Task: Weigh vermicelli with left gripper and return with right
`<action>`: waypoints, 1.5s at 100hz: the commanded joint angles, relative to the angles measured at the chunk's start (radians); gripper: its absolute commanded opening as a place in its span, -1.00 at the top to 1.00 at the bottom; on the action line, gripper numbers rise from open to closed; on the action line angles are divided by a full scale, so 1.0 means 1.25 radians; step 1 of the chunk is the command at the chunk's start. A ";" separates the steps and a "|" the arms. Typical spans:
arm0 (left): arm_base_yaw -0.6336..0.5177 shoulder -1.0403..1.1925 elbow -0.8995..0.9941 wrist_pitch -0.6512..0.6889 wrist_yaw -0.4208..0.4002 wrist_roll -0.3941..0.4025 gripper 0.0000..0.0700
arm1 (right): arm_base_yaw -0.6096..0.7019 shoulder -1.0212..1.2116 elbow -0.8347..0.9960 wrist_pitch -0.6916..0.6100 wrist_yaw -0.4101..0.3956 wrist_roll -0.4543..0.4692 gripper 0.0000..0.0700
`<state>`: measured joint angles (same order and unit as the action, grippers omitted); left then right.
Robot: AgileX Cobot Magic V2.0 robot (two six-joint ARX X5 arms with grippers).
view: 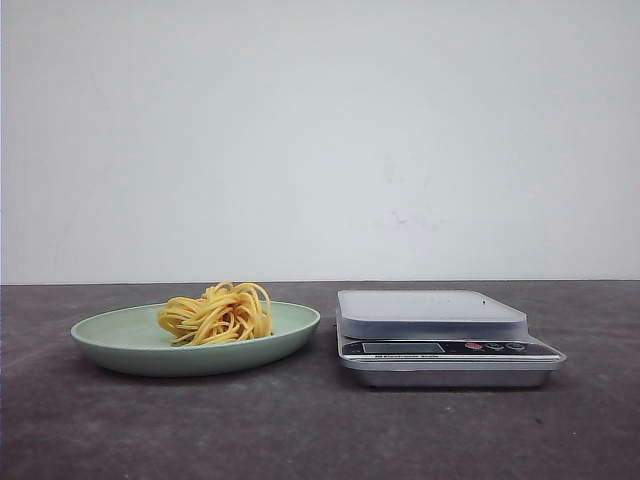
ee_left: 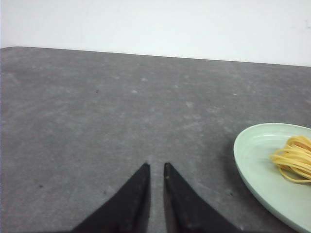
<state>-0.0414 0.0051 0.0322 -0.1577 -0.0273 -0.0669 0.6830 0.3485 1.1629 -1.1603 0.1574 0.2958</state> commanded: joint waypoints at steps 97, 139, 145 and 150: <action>0.002 -0.001 -0.015 -0.026 0.007 -0.020 0.97 | 0.004 0.002 0.013 0.011 0.000 0.009 0.99; 0.002 -0.001 -0.015 -0.026 0.007 -0.020 0.97 | 0.004 0.002 0.013 0.011 0.000 0.009 0.99; 0.002 -0.001 -0.015 -0.026 0.007 -0.020 0.97 | 0.004 0.002 0.013 0.011 0.000 0.009 0.99; 0.002 -0.001 -0.015 -0.026 0.007 -0.020 0.97 | 0.004 0.002 0.013 0.011 0.000 0.009 0.99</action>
<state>-0.0414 0.0055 0.0322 -0.1844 -0.0208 -0.0898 0.6830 0.3481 1.1629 -1.1599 0.1574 0.2958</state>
